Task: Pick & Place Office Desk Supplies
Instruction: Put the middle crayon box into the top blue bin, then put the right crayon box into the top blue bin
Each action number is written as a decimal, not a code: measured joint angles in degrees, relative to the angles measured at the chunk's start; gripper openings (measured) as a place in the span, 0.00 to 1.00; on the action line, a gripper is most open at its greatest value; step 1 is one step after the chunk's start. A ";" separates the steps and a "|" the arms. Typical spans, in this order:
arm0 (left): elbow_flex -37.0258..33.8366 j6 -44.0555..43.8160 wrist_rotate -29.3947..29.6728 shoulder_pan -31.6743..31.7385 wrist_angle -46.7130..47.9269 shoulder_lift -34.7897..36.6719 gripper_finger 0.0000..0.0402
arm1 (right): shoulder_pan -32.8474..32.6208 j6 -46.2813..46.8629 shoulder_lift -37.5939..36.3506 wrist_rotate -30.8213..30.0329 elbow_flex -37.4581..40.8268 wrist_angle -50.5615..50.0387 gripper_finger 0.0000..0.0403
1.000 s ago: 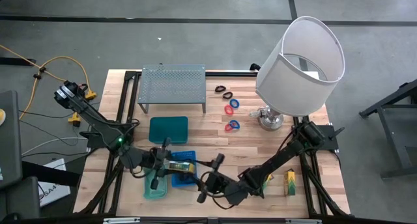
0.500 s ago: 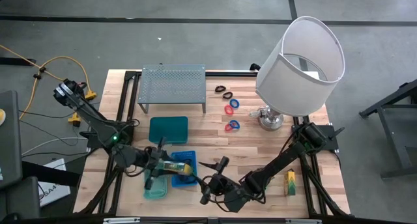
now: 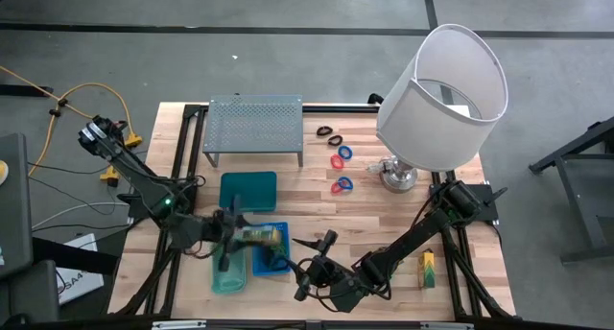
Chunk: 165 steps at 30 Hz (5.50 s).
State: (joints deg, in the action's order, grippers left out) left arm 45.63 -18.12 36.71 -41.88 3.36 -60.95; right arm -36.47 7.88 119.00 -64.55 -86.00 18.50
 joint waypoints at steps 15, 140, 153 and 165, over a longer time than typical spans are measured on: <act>0.00 -23.50 -10.65 16.61 42.58 5.24 0.30 | -0.17 -0.13 0.00 0.15 0.00 -0.33 0.56; 19.96 -13.21 -20.02 -4.71 43.27 -14.99 0.38 | 0.47 4.98 0.00 9.59 0.00 -9.33 0.56; 19.96 -13.19 -20.42 -4.71 42.72 -14.99 0.38 | -4.37 8.81 -3.09 9.13 0.00 -18.23 0.56; 19.93 -13.19 -20.44 -4.71 42.46 -14.99 0.38 | -6.68 25.62 -8.00 19.53 0.00 -29.02 0.56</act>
State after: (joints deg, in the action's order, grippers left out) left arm 65.56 -31.31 16.27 -46.59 45.82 -75.94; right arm -43.15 33.50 111.00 -45.03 -86.00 -10.51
